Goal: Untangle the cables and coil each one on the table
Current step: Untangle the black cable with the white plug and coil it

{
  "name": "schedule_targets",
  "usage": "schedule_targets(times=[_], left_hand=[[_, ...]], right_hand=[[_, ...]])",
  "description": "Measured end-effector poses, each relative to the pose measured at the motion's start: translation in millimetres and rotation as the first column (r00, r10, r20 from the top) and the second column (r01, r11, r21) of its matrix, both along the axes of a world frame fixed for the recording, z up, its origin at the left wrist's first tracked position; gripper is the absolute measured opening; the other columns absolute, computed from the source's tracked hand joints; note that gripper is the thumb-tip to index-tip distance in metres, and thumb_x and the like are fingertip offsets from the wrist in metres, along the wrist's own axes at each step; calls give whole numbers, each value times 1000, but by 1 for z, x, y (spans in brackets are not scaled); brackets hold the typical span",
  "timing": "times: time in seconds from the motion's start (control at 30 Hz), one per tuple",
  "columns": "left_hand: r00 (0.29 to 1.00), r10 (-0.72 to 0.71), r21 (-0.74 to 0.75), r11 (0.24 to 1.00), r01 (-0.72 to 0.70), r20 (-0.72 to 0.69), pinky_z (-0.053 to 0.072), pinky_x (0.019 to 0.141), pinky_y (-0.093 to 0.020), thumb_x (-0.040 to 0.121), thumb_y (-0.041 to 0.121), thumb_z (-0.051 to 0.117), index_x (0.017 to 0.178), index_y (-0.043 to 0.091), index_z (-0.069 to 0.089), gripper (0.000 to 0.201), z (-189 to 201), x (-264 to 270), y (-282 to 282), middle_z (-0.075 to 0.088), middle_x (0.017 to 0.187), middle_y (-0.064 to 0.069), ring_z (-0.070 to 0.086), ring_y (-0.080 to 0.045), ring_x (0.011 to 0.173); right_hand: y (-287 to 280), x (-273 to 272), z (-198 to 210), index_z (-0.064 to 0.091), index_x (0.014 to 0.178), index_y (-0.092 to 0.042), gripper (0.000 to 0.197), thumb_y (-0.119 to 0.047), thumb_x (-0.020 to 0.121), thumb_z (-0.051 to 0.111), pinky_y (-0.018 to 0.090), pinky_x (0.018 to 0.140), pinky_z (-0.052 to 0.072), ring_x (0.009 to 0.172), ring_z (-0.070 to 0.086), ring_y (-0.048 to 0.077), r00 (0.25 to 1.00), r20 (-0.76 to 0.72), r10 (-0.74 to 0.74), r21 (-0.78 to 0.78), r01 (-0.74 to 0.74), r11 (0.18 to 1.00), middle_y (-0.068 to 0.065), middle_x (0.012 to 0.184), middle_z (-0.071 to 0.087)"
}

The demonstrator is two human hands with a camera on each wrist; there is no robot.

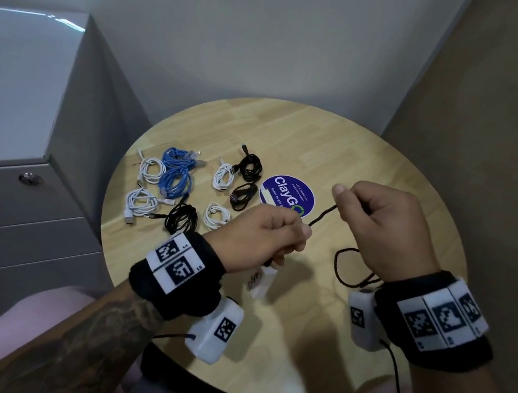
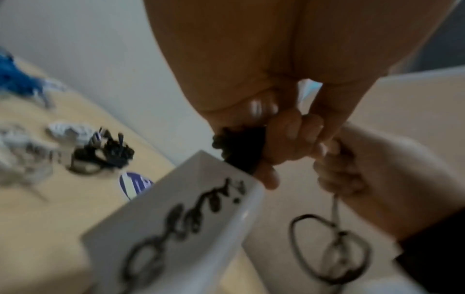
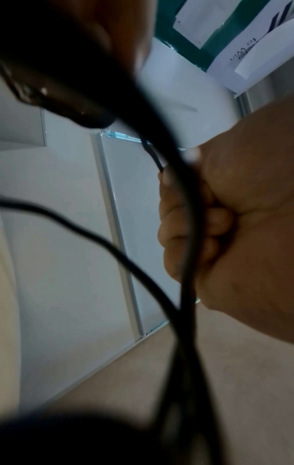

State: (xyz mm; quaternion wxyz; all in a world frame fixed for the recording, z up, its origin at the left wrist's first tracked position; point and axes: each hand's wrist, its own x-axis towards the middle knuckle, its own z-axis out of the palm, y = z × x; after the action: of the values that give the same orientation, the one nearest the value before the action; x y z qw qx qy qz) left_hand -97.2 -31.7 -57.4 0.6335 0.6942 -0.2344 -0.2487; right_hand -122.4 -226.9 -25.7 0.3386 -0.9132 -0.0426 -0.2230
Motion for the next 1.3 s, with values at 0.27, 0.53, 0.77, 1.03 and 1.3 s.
schedule_targets(times=[0.27, 0.53, 0.77, 1.03, 1.3], left_hand=[[746, -296, -698, 650, -300, -596, 51, 66, -29, 92, 19, 40, 82, 9, 57, 21, 24, 12, 20, 40, 58, 6, 38, -9, 50], [768, 117, -688, 377, -621, -629, 56, 89, -33, 100, 9, 44, 101, 1, 61, 19, 28, 37, 41, 73, 88, -6, 71, -14, 82], [824, 519, -422, 709, -564, -230, 57, 76, -31, 98, 5, 51, 94, -1, 66, 17, 10, 34, 39, 72, 82, -10, 70, -20, 74], [997, 72, -65, 995, -70, 22, 43, 52, -25, 101, 29, 48, 71, 5, 57, 39, 13, 7, 22, 34, 50, 3, 32, -14, 46], [834, 117, -476, 775, -416, -539, 36, 44, -21, 97, 38, 45, 61, 20, 47, 40, 21, 35, 55, 24, 43, 11, 22, -4, 36]], right_hand=[[33, 1, -25, 61, 76, -7, 34, -19, 105, 50, 19, 46, 35, 47, 39, 10, 849, -315, 425, 565, -192, 802, 5, 57, 45], [57, -10, -35, 66, 103, -9, 11, -14, 103, 56, 32, 68, 50, 71, 63, 16, 508, -538, 673, 580, -357, 733, 10, 76, 68], [55, -18, -9, 74, 88, -12, 10, -11, 95, 67, 28, 62, 39, 61, 50, 12, 768, -331, 549, 417, -402, 815, 5, 64, 58], [18, -4, -1, 72, 88, -6, 8, -1, 91, 67, 17, 59, 41, 61, 51, 6, 949, -138, 285, 406, -208, 890, -8, 67, 62], [-18, 7, -19, 69, 103, -16, 64, -74, 84, 51, 26, 49, 23, 51, 31, 14, 774, -553, 309, 506, 17, 863, 10, 67, 61]])
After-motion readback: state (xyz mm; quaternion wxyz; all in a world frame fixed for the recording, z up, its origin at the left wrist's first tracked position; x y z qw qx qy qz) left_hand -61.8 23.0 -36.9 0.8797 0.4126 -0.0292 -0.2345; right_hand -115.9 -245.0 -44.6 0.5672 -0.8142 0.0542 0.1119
